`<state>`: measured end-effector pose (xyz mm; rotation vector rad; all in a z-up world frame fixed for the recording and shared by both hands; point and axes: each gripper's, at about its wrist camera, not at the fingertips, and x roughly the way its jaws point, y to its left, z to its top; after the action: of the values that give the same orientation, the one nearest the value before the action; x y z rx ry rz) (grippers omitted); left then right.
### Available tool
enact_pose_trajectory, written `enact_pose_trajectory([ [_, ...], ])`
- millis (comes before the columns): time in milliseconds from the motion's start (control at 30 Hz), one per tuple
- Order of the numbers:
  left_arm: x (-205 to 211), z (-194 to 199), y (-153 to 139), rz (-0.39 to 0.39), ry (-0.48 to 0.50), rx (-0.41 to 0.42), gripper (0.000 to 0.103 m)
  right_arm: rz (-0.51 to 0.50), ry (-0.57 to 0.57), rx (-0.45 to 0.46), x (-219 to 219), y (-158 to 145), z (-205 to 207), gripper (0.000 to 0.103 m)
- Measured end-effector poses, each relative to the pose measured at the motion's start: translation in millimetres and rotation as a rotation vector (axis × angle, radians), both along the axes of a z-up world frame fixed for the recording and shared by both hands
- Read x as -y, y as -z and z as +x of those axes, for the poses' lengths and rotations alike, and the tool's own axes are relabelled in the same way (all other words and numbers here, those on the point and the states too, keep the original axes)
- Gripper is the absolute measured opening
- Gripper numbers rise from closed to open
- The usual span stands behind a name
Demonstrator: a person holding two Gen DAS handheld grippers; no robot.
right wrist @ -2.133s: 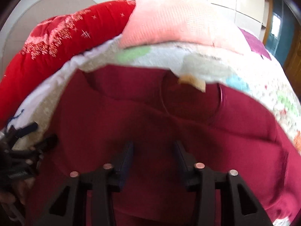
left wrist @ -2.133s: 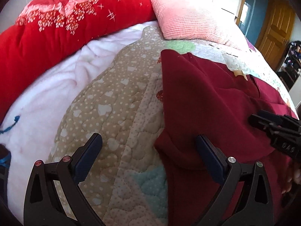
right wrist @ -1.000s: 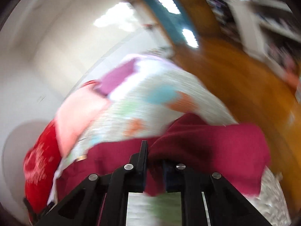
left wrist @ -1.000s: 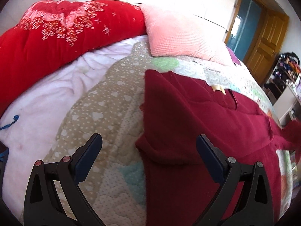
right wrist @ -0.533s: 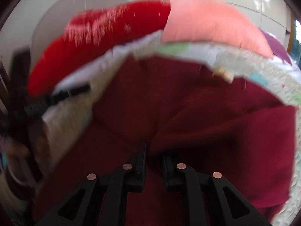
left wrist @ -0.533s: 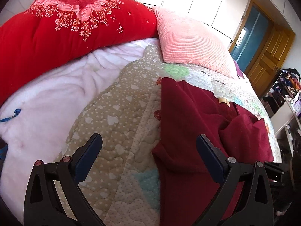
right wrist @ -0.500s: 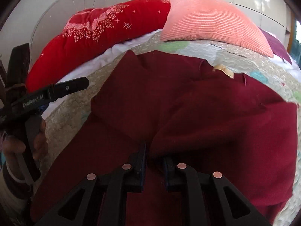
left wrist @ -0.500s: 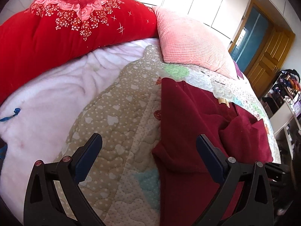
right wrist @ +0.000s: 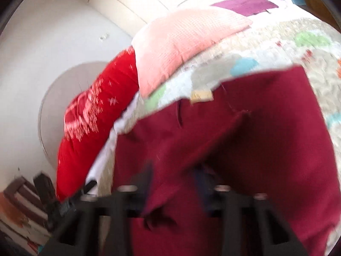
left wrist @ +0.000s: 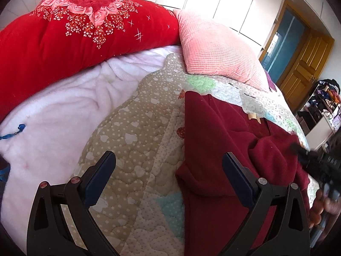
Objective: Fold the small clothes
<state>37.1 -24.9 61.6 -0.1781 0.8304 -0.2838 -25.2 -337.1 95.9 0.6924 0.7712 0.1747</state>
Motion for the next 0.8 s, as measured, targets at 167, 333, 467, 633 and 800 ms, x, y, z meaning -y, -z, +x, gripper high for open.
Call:
enact_pose_trajectory([
  [167,-14,2,-4,-0.136,0.021,-0.003,0.100,-0.092,-0.247,0.131,-74,-35,16,0.021],
  [333,-33,8,-2,-0.298,0.014,-0.055,0.100,-0.119,-0.403,0.026,-111,-14,12,0.021],
  [467,-50,10,-1,-0.422,-0.027,-0.071,0.100,-0.126,-0.320,0.016,-77,-13,-10,0.028],
  [633,-35,15,9,-0.313,-0.018,-0.119,0.100,-0.217,-0.169,-0.006,-19,-17,-37,0.036],
  [800,-14,21,34,-0.174,0.011,-0.202,0.100,-0.408,0.012,-0.040,29,-28,-44,0.049],
])
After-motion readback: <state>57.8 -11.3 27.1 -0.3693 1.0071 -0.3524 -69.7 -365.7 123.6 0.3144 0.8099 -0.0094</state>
